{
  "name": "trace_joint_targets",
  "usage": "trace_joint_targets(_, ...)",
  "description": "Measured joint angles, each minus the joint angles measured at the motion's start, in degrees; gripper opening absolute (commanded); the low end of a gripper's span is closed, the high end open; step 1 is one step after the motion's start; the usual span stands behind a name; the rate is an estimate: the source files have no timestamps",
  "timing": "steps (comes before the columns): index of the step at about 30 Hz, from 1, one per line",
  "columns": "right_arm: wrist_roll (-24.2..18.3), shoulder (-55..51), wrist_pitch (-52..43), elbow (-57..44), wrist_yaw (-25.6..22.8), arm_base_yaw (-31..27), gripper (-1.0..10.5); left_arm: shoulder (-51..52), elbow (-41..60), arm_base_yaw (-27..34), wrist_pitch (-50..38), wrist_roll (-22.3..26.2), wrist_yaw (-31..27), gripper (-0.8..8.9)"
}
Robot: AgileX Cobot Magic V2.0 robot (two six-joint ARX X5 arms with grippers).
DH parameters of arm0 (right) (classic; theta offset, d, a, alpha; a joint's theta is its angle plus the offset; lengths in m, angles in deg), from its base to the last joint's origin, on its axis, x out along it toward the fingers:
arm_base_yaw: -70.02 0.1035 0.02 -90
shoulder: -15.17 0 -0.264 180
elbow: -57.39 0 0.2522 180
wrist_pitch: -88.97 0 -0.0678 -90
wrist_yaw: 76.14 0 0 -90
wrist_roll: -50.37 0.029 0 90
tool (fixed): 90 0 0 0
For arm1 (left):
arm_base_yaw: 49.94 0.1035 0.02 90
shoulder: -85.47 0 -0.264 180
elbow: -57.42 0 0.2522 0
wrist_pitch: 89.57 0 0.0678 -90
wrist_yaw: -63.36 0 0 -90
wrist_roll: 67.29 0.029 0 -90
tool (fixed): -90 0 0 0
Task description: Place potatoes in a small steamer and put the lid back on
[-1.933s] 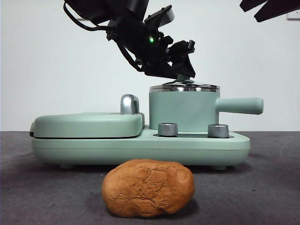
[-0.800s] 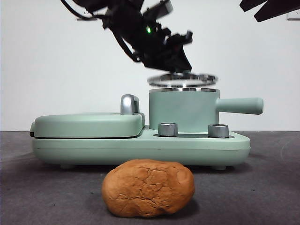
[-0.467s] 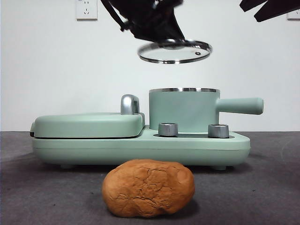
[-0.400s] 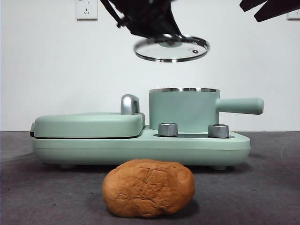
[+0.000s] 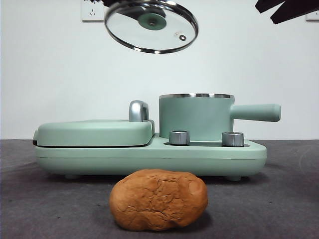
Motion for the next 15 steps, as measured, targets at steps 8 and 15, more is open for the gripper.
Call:
trace_joint_targets(8, -0.13, 0.39, 1.99, 0.0, 2.56, 1.2, 2.8, 13.0, 13.07, 0.83, 0.37, -2.12, -4.02, 0.16)
trace_joint_targets(15, -3.48, 5.38, 3.32, 0.02, 2.97, 5.62, 3.6, 26.25, 24.11, 2.97, 1.84, -5.57, -5.88, 0.15)
